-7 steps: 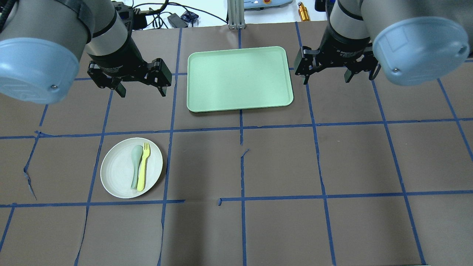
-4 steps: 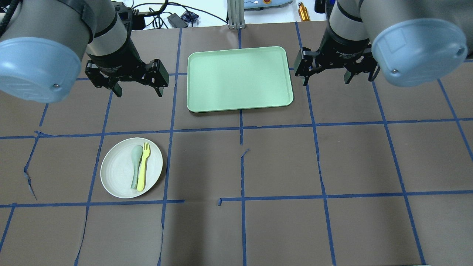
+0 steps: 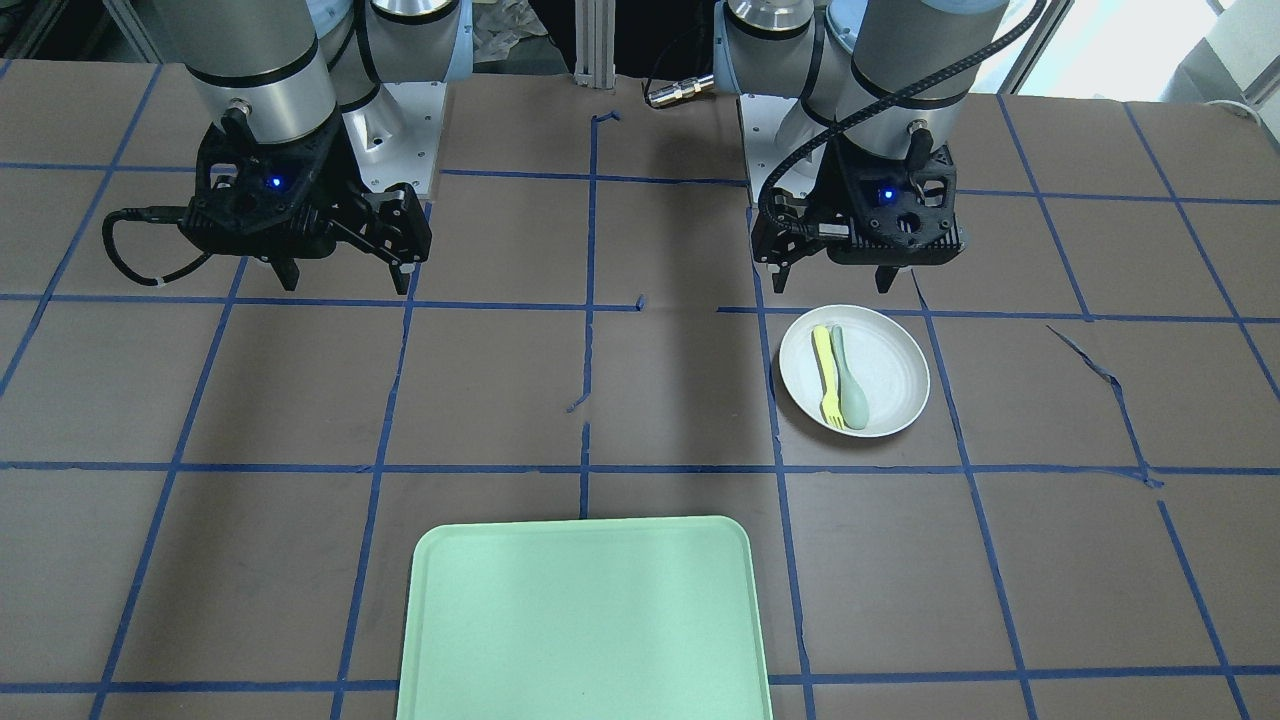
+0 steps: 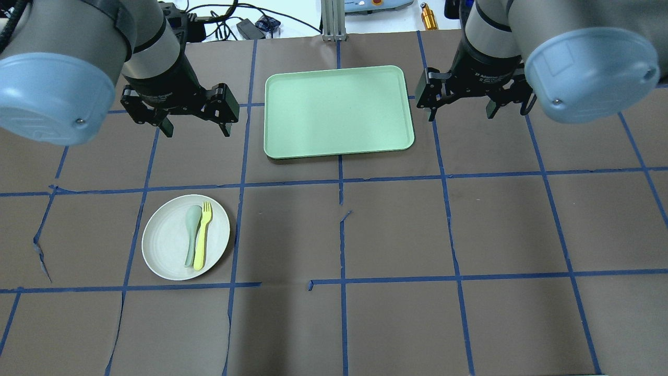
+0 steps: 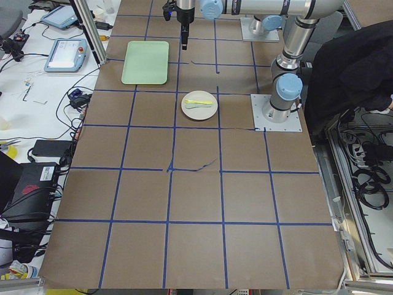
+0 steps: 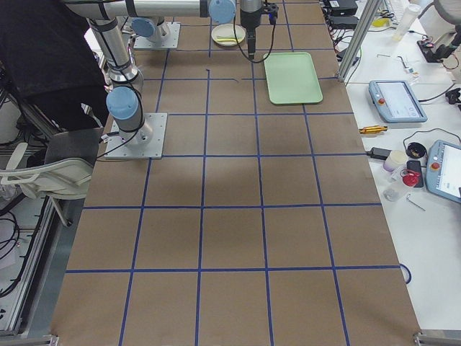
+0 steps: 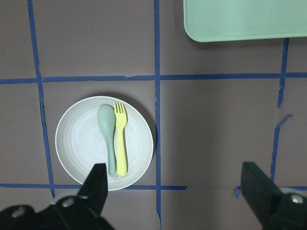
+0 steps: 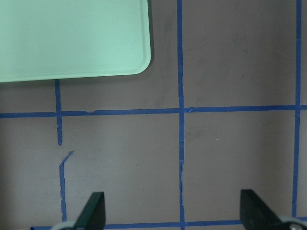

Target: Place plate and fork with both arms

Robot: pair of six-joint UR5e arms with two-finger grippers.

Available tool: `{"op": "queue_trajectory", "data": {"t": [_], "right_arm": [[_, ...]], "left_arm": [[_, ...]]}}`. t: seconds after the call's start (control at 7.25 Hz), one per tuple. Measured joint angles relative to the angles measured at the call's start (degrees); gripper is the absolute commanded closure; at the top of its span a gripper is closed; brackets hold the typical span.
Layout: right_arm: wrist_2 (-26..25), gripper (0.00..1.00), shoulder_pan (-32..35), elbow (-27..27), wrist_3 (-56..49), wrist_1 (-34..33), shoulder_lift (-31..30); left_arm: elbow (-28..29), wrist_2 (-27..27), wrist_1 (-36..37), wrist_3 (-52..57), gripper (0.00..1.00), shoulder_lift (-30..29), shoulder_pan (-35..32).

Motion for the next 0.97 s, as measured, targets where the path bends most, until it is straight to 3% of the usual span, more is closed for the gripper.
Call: {"op": "queue_trajectory", "data": {"t": [0.69,0.97], "right_arm": [[0.0,0.00,0.0,0.0,0.0,0.1,0.0],[0.0,0.00,0.0,0.0,-0.1,0.1,0.0]], "left_arm": [[-0.1,0.2,0.0,0.5,0.00,0.1,0.1],[-2.8,0.8,1.0,0.8,0.01,-1.8,1.7]]}}
